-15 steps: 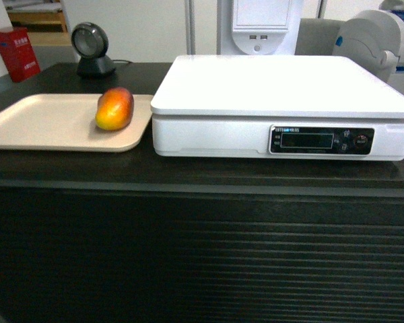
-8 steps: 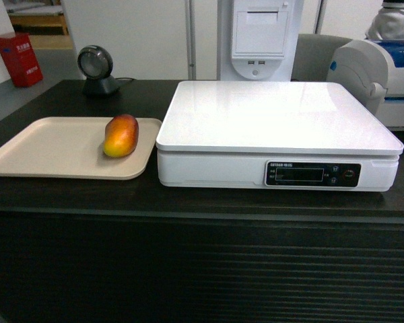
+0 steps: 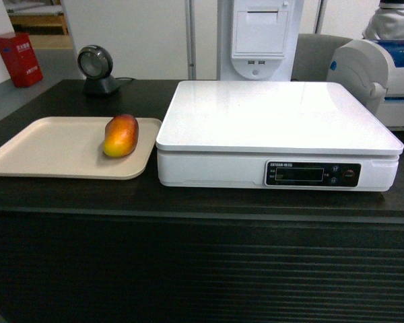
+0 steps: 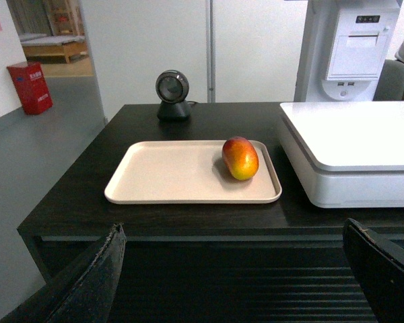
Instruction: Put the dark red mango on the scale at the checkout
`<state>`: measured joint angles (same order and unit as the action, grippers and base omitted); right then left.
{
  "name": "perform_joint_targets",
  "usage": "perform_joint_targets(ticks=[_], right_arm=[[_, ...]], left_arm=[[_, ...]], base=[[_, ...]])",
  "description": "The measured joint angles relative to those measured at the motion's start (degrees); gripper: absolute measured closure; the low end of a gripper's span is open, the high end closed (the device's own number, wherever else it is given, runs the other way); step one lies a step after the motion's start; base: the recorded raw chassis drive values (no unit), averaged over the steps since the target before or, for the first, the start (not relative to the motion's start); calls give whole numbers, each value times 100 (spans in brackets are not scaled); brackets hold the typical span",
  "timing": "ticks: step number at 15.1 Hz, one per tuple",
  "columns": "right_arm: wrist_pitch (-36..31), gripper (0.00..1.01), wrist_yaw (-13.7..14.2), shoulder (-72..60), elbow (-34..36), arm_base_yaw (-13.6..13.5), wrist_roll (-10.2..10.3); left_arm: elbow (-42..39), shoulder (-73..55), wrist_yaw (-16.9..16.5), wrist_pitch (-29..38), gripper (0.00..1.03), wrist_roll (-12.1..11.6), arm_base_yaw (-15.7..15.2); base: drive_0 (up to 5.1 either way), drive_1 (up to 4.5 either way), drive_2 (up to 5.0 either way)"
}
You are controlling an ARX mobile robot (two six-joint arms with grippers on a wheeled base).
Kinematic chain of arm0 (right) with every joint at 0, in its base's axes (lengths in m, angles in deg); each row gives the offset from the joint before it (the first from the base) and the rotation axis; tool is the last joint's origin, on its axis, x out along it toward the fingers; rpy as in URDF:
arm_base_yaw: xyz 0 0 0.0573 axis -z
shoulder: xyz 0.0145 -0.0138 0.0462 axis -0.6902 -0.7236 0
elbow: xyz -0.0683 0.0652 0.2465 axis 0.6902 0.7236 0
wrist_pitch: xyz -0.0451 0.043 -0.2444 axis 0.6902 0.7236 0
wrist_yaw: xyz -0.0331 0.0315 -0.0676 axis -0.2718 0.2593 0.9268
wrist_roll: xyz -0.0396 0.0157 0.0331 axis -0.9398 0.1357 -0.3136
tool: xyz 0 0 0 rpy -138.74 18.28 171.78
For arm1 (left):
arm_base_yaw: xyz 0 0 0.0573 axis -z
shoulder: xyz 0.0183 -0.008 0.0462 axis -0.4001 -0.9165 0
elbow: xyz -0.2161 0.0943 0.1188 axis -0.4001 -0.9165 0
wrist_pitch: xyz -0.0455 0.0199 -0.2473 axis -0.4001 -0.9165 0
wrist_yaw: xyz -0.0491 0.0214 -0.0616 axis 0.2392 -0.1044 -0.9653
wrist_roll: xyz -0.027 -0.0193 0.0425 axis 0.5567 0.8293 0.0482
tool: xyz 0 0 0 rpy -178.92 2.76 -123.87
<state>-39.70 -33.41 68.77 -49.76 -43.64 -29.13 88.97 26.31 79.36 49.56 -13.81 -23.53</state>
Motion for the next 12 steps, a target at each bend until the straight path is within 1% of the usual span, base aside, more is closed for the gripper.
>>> perform_joint_targets(ticks=[12], right_arm=[[2, 3, 2, 0, 0, 0, 0]], left_arm=[[0, 0, 0, 0, 5, 0, 0]], base=[[0, 0, 0]])
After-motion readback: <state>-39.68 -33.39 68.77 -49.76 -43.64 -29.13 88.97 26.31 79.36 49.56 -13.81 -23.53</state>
